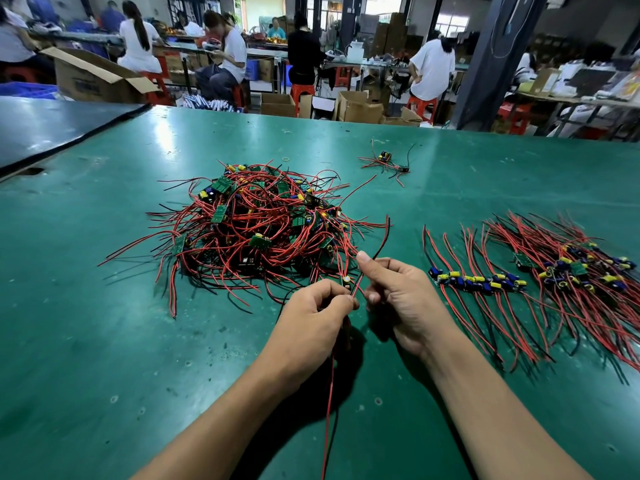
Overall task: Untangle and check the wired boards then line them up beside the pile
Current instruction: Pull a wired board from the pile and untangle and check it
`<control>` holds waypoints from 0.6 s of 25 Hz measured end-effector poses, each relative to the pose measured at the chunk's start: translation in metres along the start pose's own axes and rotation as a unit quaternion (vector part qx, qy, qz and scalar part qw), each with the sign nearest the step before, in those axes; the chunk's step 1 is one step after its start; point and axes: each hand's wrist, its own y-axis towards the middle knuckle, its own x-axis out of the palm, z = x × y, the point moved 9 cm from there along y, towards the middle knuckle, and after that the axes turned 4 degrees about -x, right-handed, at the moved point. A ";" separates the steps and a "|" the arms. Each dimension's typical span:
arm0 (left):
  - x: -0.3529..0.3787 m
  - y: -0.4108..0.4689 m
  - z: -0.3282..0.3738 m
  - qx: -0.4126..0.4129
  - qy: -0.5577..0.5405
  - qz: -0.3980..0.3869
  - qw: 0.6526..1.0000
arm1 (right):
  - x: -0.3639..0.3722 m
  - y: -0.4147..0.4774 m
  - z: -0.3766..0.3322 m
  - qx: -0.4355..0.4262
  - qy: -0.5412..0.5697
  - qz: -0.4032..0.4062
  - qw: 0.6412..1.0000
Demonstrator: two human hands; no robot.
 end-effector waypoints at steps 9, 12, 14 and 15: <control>0.003 -0.001 -0.002 -0.013 -0.122 -0.021 0.992 | 0.019 -0.010 0.007 0.038 -0.016 -0.119 0.992; 0.002 0.000 -0.005 -0.026 -0.152 -0.033 0.987 | 0.032 -0.018 0.010 0.054 -0.018 -0.186 0.981; 0.003 0.000 -0.006 -0.033 -0.157 -0.048 0.986 | 0.038 -0.021 0.010 0.063 -0.007 -0.215 0.974; 0.003 0.000 -0.007 -0.037 -0.156 -0.053 0.986 | 0.039 -0.023 0.010 0.064 -0.007 -0.223 0.973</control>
